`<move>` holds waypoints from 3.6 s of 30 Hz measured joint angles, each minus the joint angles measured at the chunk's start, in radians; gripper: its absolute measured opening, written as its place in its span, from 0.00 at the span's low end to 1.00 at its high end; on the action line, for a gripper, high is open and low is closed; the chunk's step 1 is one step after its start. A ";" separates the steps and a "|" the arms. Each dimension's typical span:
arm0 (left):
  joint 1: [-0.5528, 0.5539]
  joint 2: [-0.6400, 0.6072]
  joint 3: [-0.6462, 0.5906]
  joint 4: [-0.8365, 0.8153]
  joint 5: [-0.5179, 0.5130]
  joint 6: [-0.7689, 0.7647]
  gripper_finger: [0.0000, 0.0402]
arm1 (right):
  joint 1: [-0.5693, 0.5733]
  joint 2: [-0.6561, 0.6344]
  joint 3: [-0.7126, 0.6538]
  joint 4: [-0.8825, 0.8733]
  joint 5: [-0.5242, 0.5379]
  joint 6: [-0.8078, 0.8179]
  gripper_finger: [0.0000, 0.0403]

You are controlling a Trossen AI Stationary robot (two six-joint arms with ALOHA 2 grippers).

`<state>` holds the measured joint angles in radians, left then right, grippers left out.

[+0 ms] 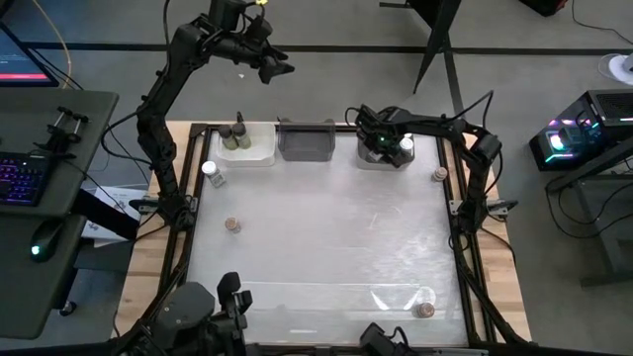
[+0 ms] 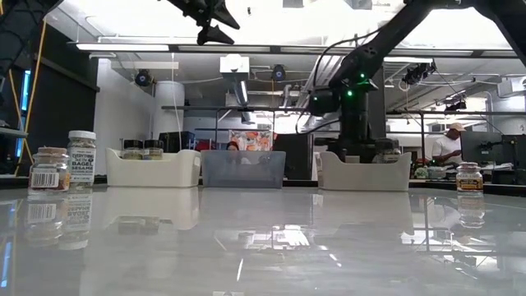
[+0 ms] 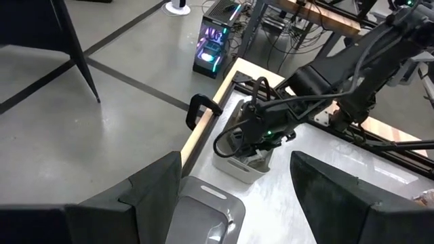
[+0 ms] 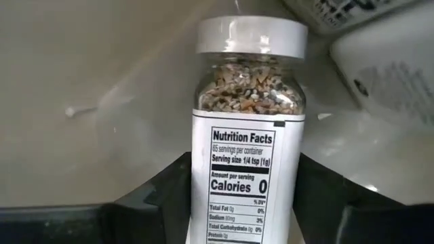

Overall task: Sort spices by type
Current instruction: Put the bottom white seasoning bottle into the gray bin

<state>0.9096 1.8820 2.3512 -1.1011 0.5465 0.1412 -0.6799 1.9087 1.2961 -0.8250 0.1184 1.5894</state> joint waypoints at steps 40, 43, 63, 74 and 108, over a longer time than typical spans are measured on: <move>-0.175 0.049 -0.022 -0.175 0.105 0.221 0.65 | 0.301 -0.510 0.000 0.152 0.011 -1.662 0.49; -0.260 0.063 -0.063 -0.162 0.111 0.292 0.65 | 0.367 -0.508 0.000 0.157 0.050 -1.769 0.49; -0.554 0.053 -0.325 0.057 -0.407 0.320 0.65 | 0.463 -0.502 -0.001 0.119 0.023 -1.770 0.50; -0.597 0.030 -0.323 0.103 -0.364 0.350 0.65 | 0.473 -0.502 -0.002 0.151 0.019 -1.754 0.49; -0.617 0.034 -0.323 0.135 -0.346 0.356 0.65 | 0.485 -0.502 0.000 0.235 0.034 -1.764 0.49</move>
<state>0.2930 1.9156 2.0285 -0.9660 0.2008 0.4974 -0.1951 1.4071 1.2964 -0.5901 0.1524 -0.1749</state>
